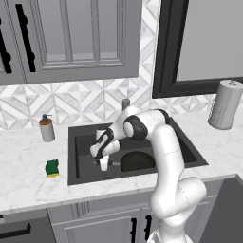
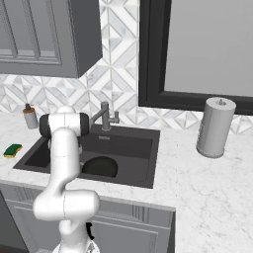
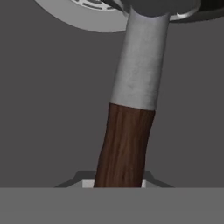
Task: Pick the pan and sponge and place them into the sink. Then turn on the water.
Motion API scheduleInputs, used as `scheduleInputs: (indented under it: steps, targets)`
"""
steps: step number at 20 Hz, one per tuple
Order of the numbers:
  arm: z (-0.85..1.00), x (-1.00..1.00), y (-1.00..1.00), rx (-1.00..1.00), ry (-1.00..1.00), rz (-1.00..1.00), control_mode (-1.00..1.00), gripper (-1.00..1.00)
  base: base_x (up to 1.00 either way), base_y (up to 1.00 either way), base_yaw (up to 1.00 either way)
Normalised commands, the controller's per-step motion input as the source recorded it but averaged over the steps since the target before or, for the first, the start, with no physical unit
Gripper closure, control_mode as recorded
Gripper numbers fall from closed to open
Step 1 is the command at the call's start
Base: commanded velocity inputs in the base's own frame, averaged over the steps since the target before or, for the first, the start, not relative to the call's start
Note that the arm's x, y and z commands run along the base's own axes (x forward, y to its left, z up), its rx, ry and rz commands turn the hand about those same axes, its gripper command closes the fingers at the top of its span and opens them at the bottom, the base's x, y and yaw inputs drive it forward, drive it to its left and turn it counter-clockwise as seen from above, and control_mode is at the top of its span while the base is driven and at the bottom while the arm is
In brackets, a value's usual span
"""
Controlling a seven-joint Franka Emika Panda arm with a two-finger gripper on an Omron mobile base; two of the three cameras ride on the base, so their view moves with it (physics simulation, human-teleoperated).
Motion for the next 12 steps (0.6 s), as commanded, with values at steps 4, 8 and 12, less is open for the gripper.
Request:
scheduleInputs:
  steps: [4, 8, 12]
  targets:
    - [-0.18, 0.13, 0.03, 0.00, 0.00, -0.02, -1.00, 1.00, 0.00, 0.00, 0.00]
    - [-0.02, 0.00, 0.12, 0.00, 0.00, 0.00, -1.00, -1.00, 0.00, 0.00, 0.00]
    - [0.01, -0.03, 0.00, 0.00, 0.00, 0.00, -1.00, -1.00, 0.00, 0.00, 0.00]
